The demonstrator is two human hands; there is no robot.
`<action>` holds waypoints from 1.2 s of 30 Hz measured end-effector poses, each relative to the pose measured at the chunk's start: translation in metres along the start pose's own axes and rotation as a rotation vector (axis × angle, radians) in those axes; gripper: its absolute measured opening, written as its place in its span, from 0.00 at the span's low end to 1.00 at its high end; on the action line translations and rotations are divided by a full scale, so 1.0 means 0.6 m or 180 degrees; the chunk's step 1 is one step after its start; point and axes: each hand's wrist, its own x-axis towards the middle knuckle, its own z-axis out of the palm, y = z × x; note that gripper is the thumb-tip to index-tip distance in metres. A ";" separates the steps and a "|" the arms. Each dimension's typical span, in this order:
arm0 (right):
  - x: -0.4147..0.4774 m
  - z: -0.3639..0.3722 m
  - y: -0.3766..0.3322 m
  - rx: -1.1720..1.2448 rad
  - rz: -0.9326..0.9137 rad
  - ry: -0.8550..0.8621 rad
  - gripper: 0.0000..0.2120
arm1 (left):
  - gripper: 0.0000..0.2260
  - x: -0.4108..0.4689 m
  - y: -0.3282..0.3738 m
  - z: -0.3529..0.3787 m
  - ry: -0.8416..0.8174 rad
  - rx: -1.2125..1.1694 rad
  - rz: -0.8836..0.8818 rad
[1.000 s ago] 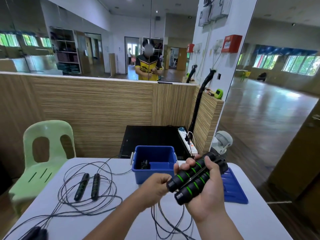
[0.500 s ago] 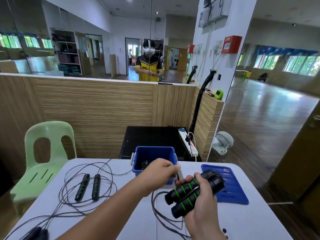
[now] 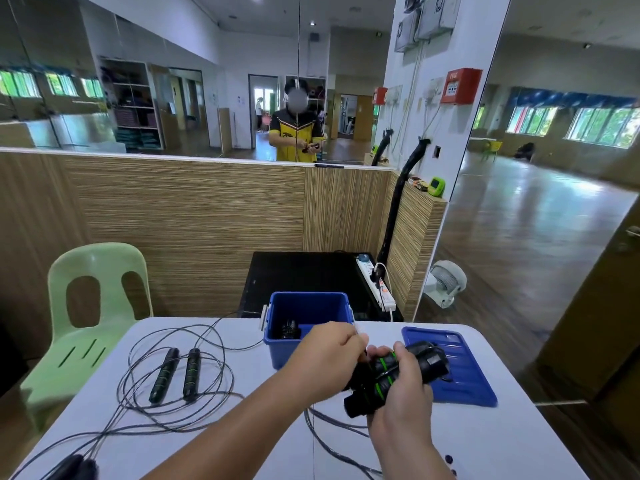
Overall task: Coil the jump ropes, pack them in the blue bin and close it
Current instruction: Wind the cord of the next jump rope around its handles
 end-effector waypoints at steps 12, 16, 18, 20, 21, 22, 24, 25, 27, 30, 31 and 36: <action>0.033 0.016 -0.023 0.0533 -0.0029 -0.0129 0.11 | 0.06 -0.064 0.002 0.037 0.0483 0.0060 0.0259; 0.041 0.012 -0.022 0.0566 -0.0057 -0.0402 0.12 | 0.09 -0.076 -0.020 0.050 0.0711 -0.0525 0.0107; 0.037 0.018 -0.026 0.0601 -0.0110 -0.0492 0.12 | 0.08 -0.080 -0.028 0.058 0.0830 -0.0759 0.0088; 0.032 0.022 -0.030 0.0639 -0.0129 -0.0600 0.12 | 0.07 -0.085 -0.033 0.066 0.0907 -0.0982 0.0048; 0.029 0.025 -0.032 0.0654 -0.0114 -0.0674 0.12 | 0.07 -0.086 -0.036 0.068 0.0937 -0.1075 0.0018; 0.025 0.027 -0.034 0.0664 -0.0108 -0.0765 0.12 | 0.07 -0.088 -0.038 0.070 0.0959 -0.1167 -0.0025; 0.016 0.032 -0.041 0.0690 -0.0102 -0.0921 0.12 | 0.08 -0.088 -0.045 0.070 0.0978 -0.1311 -0.0127; 0.011 0.035 -0.043 0.0730 -0.0082 -0.0964 0.12 | 0.09 -0.087 -0.048 0.069 0.0963 -0.1350 -0.0174; 0.008 0.038 -0.045 0.0885 -0.0026 -0.1045 0.11 | 0.12 -0.083 -0.054 0.065 0.0836 -0.1436 -0.0195; 0.011 0.037 -0.043 0.1071 0.0109 -0.1161 0.11 | 0.15 -0.077 -0.063 0.057 0.0505 -0.1432 -0.0009; 0.011 0.035 -0.042 0.1075 0.0159 -0.1176 0.11 | 0.15 -0.074 -0.067 0.054 0.0366 -0.1321 0.0085; 0.006 0.028 -0.040 0.1079 0.0397 -0.1265 0.13 | 0.09 -0.044 -0.094 0.032 -0.0160 -0.0523 0.0546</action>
